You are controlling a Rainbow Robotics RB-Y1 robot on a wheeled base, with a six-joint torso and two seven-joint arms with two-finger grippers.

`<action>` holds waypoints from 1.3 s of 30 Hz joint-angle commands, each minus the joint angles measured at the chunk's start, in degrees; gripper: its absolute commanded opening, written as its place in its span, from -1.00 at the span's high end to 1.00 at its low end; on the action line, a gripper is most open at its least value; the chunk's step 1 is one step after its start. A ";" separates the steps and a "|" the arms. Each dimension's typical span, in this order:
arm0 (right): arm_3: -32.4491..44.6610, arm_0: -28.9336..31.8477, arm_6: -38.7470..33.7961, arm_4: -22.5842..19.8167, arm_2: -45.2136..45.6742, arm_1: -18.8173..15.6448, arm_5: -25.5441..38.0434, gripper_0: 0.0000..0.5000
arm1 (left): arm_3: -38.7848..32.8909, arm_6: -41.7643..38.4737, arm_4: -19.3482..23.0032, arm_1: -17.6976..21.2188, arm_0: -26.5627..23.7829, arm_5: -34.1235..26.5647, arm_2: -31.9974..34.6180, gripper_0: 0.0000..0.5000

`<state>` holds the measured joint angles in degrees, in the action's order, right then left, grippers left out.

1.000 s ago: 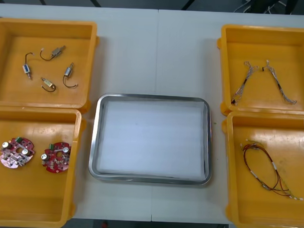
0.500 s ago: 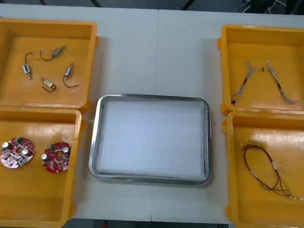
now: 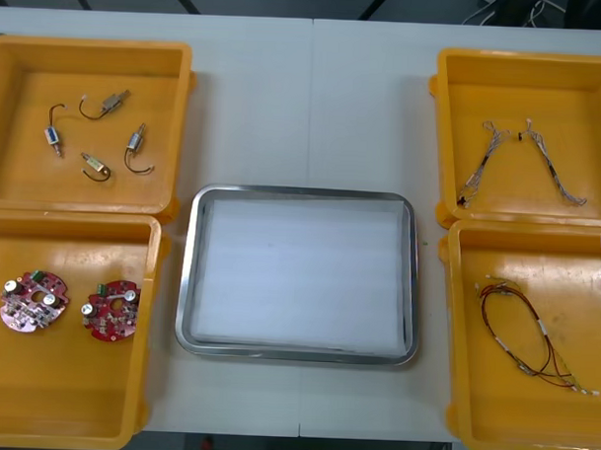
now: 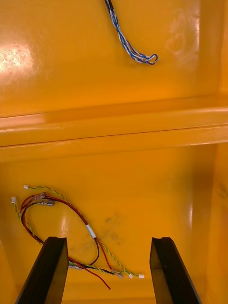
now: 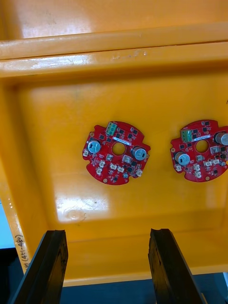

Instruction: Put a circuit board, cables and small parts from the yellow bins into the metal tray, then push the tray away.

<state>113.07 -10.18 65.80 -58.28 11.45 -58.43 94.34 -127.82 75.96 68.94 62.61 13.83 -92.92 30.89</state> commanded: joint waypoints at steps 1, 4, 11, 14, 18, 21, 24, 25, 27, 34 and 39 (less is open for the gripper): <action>0.48 0.51 1.35 0.36 1.65 0.24 -0.38 -1.00 | -1.38 -4.06 -0.56 2.60 1.20 0.55 -0.21 -1.00; 0.48 0.51 1.35 0.36 1.65 0.24 -0.38 -1.00 | -1.38 -4.06 -0.56 2.60 1.20 0.55 -0.21 -1.00; 0.48 0.51 1.35 0.36 1.65 0.24 -0.38 -1.00 | -1.38 -4.06 -0.56 2.60 1.20 0.55 -0.21 -1.00; 0.48 0.51 1.35 0.36 1.65 0.24 -0.38 -1.00 | -1.38 -4.06 -0.56 2.60 1.20 0.55 -0.21 -1.00; 0.48 0.51 1.35 0.36 1.65 0.24 -0.38 -1.00 | -1.38 -4.06 -0.56 2.60 1.20 0.55 -0.21 -1.00; 0.48 0.51 1.35 0.36 1.65 0.24 -0.38 -1.00 | -1.38 -4.06 -0.56 2.60 1.20 0.55 -0.21 -1.00; 0.48 0.51 1.35 0.36 1.65 0.24 -0.38 -1.00 | -1.38 -4.06 -0.56 2.60 1.20 0.55 -0.21 -1.00; 0.48 0.51 1.35 0.36 1.65 0.24 -0.38 -1.00 | -1.38 -4.06 -0.56 2.60 1.20 0.55 -0.21 -1.00; 0.48 0.51 1.35 0.36 1.65 0.24 -0.38 -1.00 | -1.38 -4.06 -0.56 2.60 1.20 0.55 -0.21 -1.00; 0.48 0.51 1.35 0.36 1.65 0.24 -0.38 -1.00 | -1.38 -4.06 -0.56 2.60 1.20 0.55 -0.21 -1.00; 0.48 0.51 1.35 0.36 1.65 0.24 -0.38 -1.00 | -1.38 -4.06 -0.56 2.60 1.20 0.55 -0.21 -1.00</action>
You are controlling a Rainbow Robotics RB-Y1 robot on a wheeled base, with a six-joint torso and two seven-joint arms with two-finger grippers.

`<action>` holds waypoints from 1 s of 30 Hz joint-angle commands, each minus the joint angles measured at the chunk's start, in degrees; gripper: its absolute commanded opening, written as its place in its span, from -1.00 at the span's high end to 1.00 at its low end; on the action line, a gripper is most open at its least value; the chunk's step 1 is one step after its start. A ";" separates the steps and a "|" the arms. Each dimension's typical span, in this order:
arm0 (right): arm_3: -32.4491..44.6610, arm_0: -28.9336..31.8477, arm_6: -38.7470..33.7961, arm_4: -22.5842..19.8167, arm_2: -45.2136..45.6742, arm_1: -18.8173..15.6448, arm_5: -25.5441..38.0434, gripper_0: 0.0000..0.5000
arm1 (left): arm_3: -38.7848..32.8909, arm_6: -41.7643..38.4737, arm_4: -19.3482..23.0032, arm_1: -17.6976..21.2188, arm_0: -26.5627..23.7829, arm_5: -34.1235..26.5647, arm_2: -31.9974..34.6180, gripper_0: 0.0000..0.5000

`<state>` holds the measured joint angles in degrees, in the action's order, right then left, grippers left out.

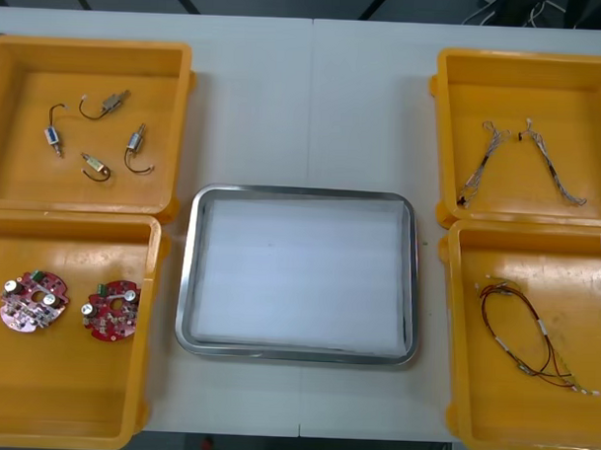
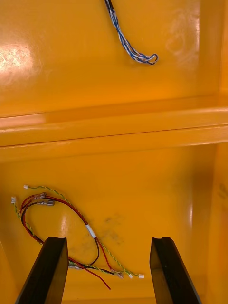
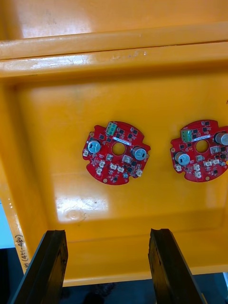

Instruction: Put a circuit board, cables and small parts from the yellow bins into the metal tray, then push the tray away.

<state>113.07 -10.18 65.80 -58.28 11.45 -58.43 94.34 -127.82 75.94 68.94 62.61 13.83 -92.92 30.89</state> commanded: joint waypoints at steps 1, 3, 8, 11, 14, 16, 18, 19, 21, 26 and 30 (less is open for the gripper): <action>0.48 0.51 1.35 0.36 1.65 0.24 -0.38 -1.00 | -1.38 -4.05 -0.56 2.60 1.20 0.55 -0.21 -1.00; 0.48 0.51 1.35 0.36 1.65 0.24 -0.38 -1.00 | -1.38 -4.05 -0.56 2.60 1.20 0.55 -0.21 -1.00; 0.48 0.51 1.35 0.36 1.65 0.24 -0.38 -1.00 | -1.38 -4.05 -0.56 2.60 1.20 0.55 -0.21 -1.00; 0.48 0.51 1.35 0.36 1.65 0.24 -0.38 -1.00 | -1.38 -4.05 -0.56 2.60 1.20 0.55 -0.21 -1.00; 0.48 0.51 1.35 0.36 1.65 0.24 -0.38 -1.00 | -1.38 -4.05 -0.56 2.60 1.20 0.55 -0.21 -1.00; 0.48 0.51 1.35 0.36 1.65 0.24 -0.38 -1.00 | -1.38 -4.05 -0.56 2.60 1.20 0.55 -0.21 -1.00; 0.48 0.51 1.35 0.36 1.65 0.24 -0.38 -1.00 | -1.38 -4.05 -0.56 2.60 1.20 0.55 -0.21 -1.00; 0.48 0.51 1.35 0.36 1.65 0.24 -0.38 -1.00 | -1.38 -4.05 -0.56 2.60 1.20 0.55 -0.21 -1.00; 0.48 0.51 1.35 0.36 1.65 0.24 -0.38 -1.00 | -1.38 -4.05 -0.56 2.60 1.20 0.55 -0.21 -1.00; 0.48 0.51 1.35 0.36 1.65 0.24 -0.38 -1.00 | -1.12 -4.05 -0.48 2.60 1.29 0.55 -0.13 -1.00; 0.40 2.53 1.52 -0.35 -0.02 0.86 0.23 -1.00 | -1.21 -3.87 -0.39 4.80 0.93 1.08 -0.39 -1.00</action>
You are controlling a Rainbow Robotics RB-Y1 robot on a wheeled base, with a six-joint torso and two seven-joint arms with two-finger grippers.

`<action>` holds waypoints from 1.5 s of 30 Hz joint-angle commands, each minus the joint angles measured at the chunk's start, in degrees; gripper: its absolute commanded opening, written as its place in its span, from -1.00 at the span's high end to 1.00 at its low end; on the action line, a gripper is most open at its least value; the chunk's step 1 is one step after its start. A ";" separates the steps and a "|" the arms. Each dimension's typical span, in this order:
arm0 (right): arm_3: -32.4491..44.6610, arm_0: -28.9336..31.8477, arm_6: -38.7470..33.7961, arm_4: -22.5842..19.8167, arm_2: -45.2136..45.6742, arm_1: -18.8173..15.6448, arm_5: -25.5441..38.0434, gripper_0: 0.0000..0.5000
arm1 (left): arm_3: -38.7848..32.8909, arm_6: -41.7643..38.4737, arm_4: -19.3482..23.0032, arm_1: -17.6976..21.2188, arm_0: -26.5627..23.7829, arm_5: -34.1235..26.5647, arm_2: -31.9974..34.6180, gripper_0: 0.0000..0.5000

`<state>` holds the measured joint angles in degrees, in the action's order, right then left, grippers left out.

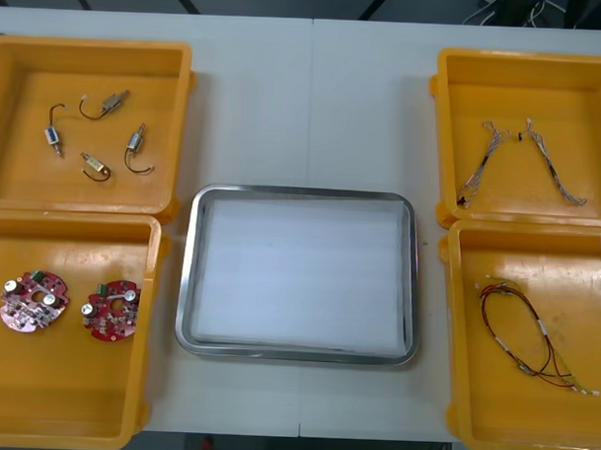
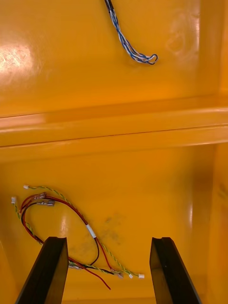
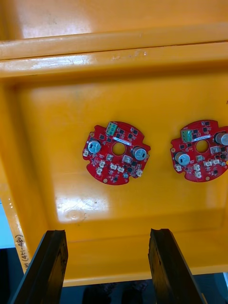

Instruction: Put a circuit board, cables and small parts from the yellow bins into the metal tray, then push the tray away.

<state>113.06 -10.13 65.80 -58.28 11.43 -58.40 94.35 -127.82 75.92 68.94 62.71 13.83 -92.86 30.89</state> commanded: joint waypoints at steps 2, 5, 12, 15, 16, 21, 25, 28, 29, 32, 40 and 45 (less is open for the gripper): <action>0.67 2.84 1.35 -1.75 -0.27 0.22 -0.39 -1.00 | -1.21 -3.85 -0.30 5.32 0.93 1.10 -0.57 -1.00; 0.76 3.45 1.70 -3.95 -0.44 -0.40 -0.22 -1.00 | -1.21 -3.85 -0.30 5.41 0.76 1.72 -0.65 -1.00; 2.25 6.62 8.99 -4.65 -0.44 -0.49 -1.45 -1.00 | -1.12 -4.29 -2.06 5.41 -1.53 3.83 -4.52 -1.00; 2.34 8.64 14.35 -4.65 -1.15 -0.49 -3.03 -1.00 | -1.12 -4.64 -4.08 5.41 -2.41 5.58 -7.42 -1.00; 2.34 8.81 14.97 -4.56 -1.23 -0.40 -3.21 -1.00 | -1.12 -4.81 -4.26 5.41 -2.49 5.85 -7.77 -1.00; 2.60 10.04 18.84 -3.25 -4.49 -0.40 -5.67 -1.00 | -0.15 -5.25 -4.43 5.41 -2.93 8.40 -10.67 -1.00; 2.60 10.22 19.45 -2.19 -7.83 -0.49 -7.95 -1.00 | 0.64 -5.17 -4.52 5.41 -3.81 10.68 -13.22 -1.00; 2.51 10.13 20.24 -1.05 -10.81 -0.49 -9.71 -1.00 | 1.61 -4.73 -4.61 5.41 -4.34 12.62 -15.24 -1.00; 2.60 10.22 20.68 -0.08 -11.87 -0.57 -10.59 -1.00 | 1.96 -4.46 -4.69 5.41 -4.43 13.41 -15.86 -1.00; 2.60 10.22 21.47 3.17 -14.86 -0.84 -12.87 -1.00 | 2.40 -3.50 -5.75 5.41 -4.60 14.90 -17.53 -1.00; 1.46 10.31 22.00 8.80 -20.39 -0.92 -17.53 -1.00 | 2.93 -2.26 -8.65 5.41 -7.50 16.31 -22.80 -1.00; -0.30 11.63 22.53 8.18 -21.45 -0.92 -20.96 -1.00 | 5.47 0.64 -8.74 5.41 -8.29 19.47 -25.70 -1.00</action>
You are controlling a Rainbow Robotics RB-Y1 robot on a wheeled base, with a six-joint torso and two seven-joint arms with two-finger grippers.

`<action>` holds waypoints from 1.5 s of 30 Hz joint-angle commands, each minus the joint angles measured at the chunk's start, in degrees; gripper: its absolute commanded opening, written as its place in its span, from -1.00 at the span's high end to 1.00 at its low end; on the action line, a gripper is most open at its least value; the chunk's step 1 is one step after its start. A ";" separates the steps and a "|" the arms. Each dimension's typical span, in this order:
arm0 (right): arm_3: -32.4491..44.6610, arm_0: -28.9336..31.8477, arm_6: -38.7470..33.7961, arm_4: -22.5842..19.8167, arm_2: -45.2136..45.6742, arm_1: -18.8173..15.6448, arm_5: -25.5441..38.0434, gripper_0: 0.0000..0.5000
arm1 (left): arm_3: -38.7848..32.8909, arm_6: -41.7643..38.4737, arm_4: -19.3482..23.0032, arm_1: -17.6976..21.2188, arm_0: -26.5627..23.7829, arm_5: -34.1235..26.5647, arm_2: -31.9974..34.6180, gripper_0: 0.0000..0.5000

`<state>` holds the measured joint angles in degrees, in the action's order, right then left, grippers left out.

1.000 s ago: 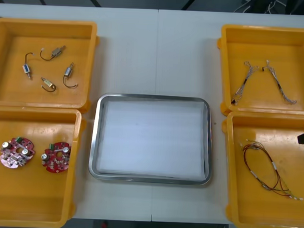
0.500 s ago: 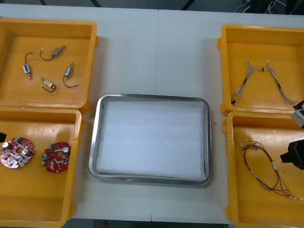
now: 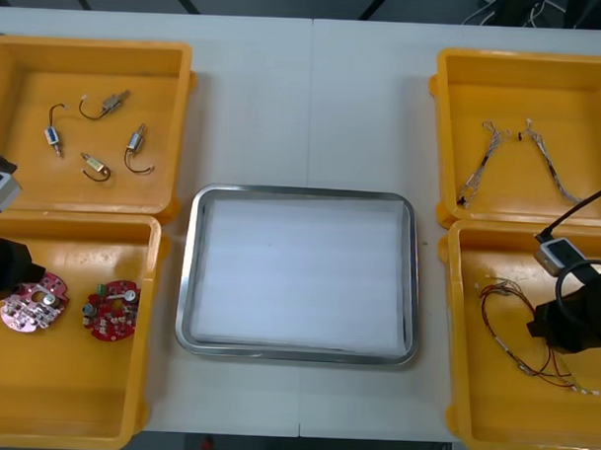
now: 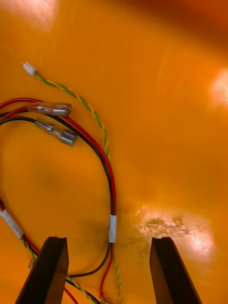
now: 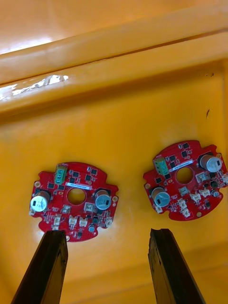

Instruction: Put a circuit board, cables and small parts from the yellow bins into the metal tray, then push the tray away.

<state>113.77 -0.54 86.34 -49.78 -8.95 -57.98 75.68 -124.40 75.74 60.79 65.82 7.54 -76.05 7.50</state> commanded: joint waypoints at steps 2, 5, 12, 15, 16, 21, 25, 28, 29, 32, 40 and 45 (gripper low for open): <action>-1.27 2.12 2.35 -0.50 -1.25 -1.35 -2.37 -1.00 | 3.37 2.66 -0.58 2.29 -2.00 3.89 -3.02 -1.00; -2.06 2.21 2.87 -0.67 -1.25 -1.26 -2.37 -1.00 | 5.66 5.82 -0.41 2.38 -2.09 5.47 -3.55 -1.00; -4.08 2.21 4.63 -1.20 -1.60 -1.00 -3.25 -1.00 | 6.98 9.43 -0.05 2.38 -2.79 5.91 -4.95 -1.00; -4.26 2.21 4.98 -1.38 -1.68 -0.91 -3.34 -1.00 | 6.98 9.60 -1.02 2.38 -3.67 6.17 -6.98 -1.00; -4.26 2.21 5.07 -1.38 -1.68 -0.91 -3.34 -1.00 | 6.98 9.69 -1.55 2.47 -4.11 6.44 -7.77 -1.00; -4.61 2.21 5.16 -1.55 -1.68 -0.38 -3.34 -1.00 | 6.98 10.13 -3.48 2.47 -5.26 7.05 -10.49 -1.00; -5.13 2.21 5.25 -1.64 -1.68 0.23 -3.69 -1.00 | 6.98 10.57 -4.98 3.53 -5.17 9.25 -12.60 -1.00; -5.22 2.21 5.33 -1.64 -1.68 0.32 -3.78 -1.00 | 7.06 10.75 -6.12 4.58 -5.17 10.57 -14.09 -1.00; -5.22 2.21 5.25 -1.64 -1.68 0.50 -3.78 -1.00 | 7.06 10.92 -6.38 4.58 -5.17 10.57 -14.18 -1.00; -5.22 2.21 4.89 -1.46 -1.68 0.85 -3.78 -1.00 | 7.24 11.27 -6.29 4.67 -5.17 10.57 -14.62 -1.00; -5.22 2.21 4.46 -0.32 -1.68 1.90 -4.04 -1.00 | 8.56 12.59 -7.00 4.67 -5.17 11.09 -16.38 -1.00; -7.07 2.21 5.07 -0.50 -1.68 2.61 -5.10 -1.00 | 9.35 13.38 -7.26 4.67 -5.17 11.80 -17.52 -1.00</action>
<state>108.28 0.67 90.09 -50.41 -10.01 -56.86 71.91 -115.57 81.67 54.26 67.93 3.62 -65.47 -8.60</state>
